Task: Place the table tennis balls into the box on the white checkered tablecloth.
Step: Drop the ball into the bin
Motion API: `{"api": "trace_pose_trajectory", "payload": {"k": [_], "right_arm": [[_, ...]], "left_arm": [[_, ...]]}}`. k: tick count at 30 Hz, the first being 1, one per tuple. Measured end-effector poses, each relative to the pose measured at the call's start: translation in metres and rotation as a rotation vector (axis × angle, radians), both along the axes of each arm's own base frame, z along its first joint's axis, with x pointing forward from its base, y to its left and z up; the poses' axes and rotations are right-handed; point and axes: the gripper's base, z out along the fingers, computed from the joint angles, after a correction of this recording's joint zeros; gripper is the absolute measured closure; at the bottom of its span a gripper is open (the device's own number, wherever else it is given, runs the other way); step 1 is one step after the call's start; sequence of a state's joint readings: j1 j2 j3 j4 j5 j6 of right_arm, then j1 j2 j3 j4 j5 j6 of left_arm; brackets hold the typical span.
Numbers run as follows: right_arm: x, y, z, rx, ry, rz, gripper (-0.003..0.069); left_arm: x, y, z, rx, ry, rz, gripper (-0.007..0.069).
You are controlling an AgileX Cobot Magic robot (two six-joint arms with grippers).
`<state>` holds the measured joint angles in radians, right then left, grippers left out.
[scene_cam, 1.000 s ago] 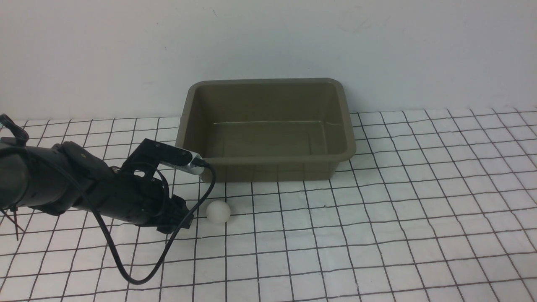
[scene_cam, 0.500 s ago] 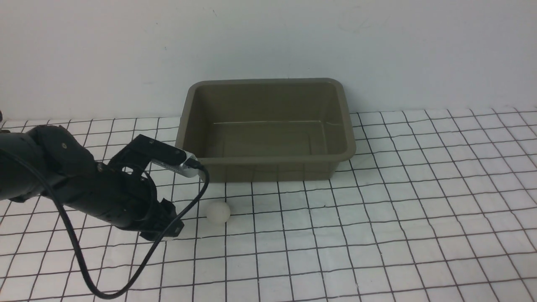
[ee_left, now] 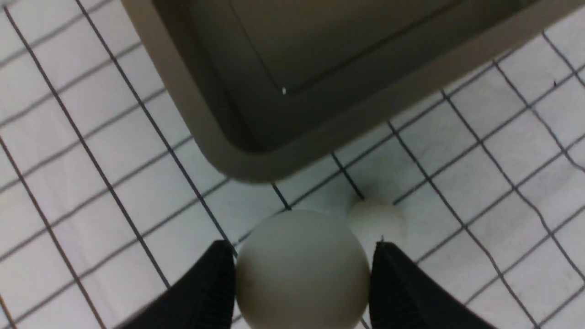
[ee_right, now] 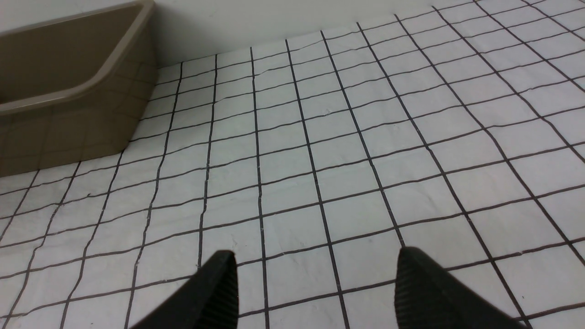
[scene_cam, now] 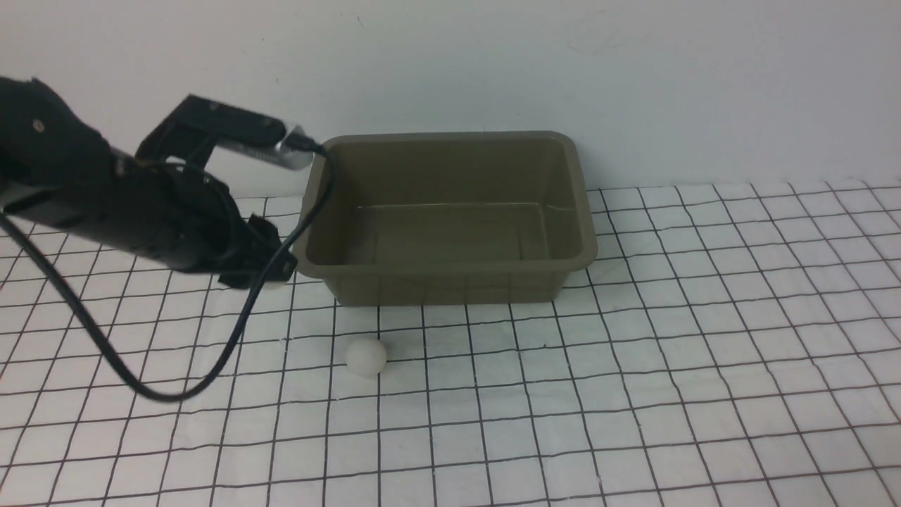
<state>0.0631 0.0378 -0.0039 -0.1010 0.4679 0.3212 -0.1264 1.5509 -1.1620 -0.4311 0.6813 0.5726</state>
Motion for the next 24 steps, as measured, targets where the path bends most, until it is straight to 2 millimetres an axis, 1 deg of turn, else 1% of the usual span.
{"api": "trace_pose_trajectory", "payload": {"k": [1, 3, 9, 12, 13, 16, 21, 24], "right_arm": [[0.0, 0.0, 0.0, 0.0, 0.0, 0.0, 0.0239], [0.0, 0.0, 0.0, 0.0, 0.0, 0.0, 0.0239], [0.0, 0.0, 0.0, 0.0, 0.0, 0.0, 0.0239], [0.0, 0.0, 0.0, 0.0, 0.0, 0.0, 0.0239], [0.0, 0.0, 0.0, 0.0, 0.0, 0.0, 0.0239], [0.0, 0.0, 0.0, 0.0, 0.0, 0.0, 0.0239], [0.0, 0.0, 0.0, 0.0, 0.0, 0.0, 0.0239], [0.0, 0.0, 0.0, 0.0, 0.0, 0.0, 0.0239]], "left_arm": [[0.007, -0.003, 0.005, -0.001, -0.018, -0.006, 0.0285], [0.028, -0.011, 0.006, -0.004, -0.03, -0.022, 0.0285], [0.072, -0.033, -0.013, 0.002, 0.004, -0.072, 0.0285], [0.085, -0.038, -0.019, 0.012, 0.002, -0.083, 0.0285], [0.092, -0.04, -0.026, 0.022, 0.01, -0.091, 0.0285], [0.105, -0.043, -0.037, 0.052, 0.02, -0.106, 0.0285], [0.116, -0.046, -0.048, 0.07, 0.025, -0.115, 0.0285], [0.121, -0.047, -0.054, 0.075, 0.027, -0.114, 0.0263]]}}
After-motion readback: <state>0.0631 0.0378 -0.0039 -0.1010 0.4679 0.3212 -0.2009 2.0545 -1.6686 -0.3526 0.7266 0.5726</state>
